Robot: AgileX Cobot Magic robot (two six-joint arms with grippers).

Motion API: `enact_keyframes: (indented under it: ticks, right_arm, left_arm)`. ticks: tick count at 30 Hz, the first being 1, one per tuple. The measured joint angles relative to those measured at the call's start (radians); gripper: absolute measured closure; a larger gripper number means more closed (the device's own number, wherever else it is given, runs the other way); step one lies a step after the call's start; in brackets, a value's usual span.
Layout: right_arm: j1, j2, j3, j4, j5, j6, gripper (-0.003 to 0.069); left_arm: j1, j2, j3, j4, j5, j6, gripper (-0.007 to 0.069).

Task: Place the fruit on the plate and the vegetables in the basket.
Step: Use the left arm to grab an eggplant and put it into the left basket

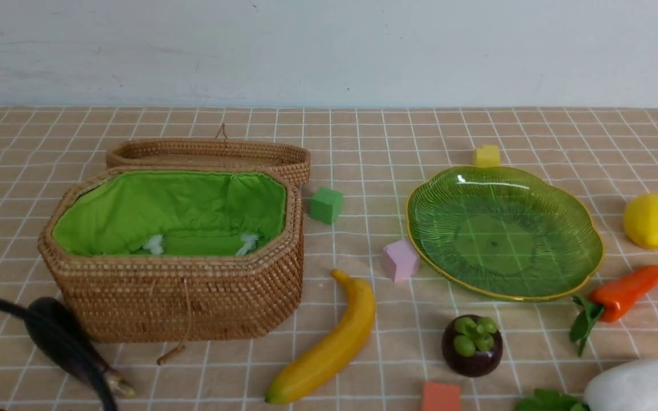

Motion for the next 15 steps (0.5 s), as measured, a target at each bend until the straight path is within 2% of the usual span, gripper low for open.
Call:
enact_keyframes:
  ticks: [2,3,4,7,9,12,14,15]
  right_arm:
    - [0.036,0.054,-0.130,0.001,0.170,-0.105,0.0521]
    - [0.043,0.069,-0.159,0.001,0.185,-0.115,0.0524]
    - [0.066,0.130,-0.262,0.001,0.291,-0.191,0.0545]
    - [0.094,0.280,-0.476,0.001,0.505,-0.306,0.0574]
    - [0.097,0.328,-0.539,0.001,0.574,-0.349,0.0578]
    - [0.098,0.421,-0.647,0.003,0.660,-0.456,0.0580]
    - [0.098,0.432,-0.656,0.007,0.664,-0.479,0.0580]
    - [0.098,0.438,-0.657,0.012,0.660,-0.508,0.0580]
  left_arm:
    - [0.000,0.076,-0.013,0.029,0.008,-0.015,0.0637]
    - [0.000,0.090,-0.015,0.037,0.010,-0.020,0.0637]
    - [0.000,0.144,-0.032,0.067,0.011,-0.046,0.0637]
    - [0.000,0.259,-0.075,0.174,0.009,-0.128,0.0637]
    - [0.000,0.310,-0.091,0.223,0.001,-0.166,0.0637]
    - [0.000,0.424,-0.105,0.338,-0.059,-0.283,0.0622]
    - [0.000,0.458,-0.106,0.356,-0.080,-0.309,0.0600]
    - [0.000,0.502,-0.106,0.367,-0.118,-0.329,0.0538]
